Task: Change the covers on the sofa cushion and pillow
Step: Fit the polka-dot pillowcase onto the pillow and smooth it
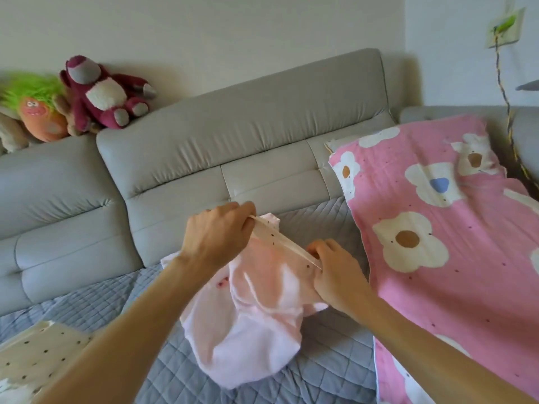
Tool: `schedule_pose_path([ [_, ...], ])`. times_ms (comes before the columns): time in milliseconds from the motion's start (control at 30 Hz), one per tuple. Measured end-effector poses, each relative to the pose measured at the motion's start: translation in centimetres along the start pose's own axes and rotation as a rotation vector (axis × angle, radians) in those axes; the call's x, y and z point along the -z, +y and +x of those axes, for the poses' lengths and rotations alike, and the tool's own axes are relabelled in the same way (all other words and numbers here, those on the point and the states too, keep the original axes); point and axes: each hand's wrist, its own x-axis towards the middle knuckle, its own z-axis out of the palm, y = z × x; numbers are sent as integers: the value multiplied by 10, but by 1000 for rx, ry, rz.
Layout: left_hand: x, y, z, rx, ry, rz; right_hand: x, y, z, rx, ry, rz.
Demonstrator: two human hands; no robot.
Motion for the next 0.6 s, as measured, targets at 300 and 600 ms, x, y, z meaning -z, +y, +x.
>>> schedule_pose_path([
  [300,87,-159,-24,601,170,19,23,6,68,-80,-147,-57],
  [600,92,-147,-43,607,291,-269,-111,-50,32,-5,-637,68],
])
